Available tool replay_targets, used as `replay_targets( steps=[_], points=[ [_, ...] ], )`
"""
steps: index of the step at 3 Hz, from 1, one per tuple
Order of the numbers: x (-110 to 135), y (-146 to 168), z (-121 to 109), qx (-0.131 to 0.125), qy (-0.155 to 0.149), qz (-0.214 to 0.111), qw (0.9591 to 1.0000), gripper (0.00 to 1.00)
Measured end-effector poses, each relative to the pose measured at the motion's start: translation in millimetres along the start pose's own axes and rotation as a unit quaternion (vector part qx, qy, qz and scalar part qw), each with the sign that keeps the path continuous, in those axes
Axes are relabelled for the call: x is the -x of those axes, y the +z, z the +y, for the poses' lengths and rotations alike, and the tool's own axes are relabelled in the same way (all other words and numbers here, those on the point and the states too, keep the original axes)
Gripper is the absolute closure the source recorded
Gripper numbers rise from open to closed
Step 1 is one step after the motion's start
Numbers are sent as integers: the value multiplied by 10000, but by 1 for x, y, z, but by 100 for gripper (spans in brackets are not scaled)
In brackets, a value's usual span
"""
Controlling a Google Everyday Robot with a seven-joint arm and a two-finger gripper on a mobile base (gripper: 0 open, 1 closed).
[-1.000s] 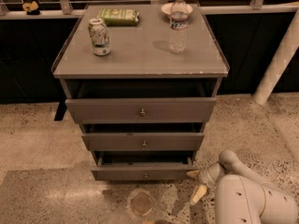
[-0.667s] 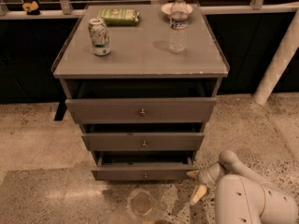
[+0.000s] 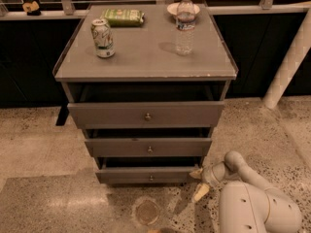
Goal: Close bottom drawer
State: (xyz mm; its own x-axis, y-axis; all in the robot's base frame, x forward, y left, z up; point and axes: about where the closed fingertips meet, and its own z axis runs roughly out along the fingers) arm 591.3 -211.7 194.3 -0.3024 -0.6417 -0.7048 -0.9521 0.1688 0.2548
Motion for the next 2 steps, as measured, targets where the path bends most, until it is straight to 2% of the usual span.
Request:
replay_targets(
  steps=[1,2],
  points=[
    [33,-7,-37,-540,61,-461,9975,0],
    [33,-7,-37,-540,61,-461,9975,0]
  ],
)
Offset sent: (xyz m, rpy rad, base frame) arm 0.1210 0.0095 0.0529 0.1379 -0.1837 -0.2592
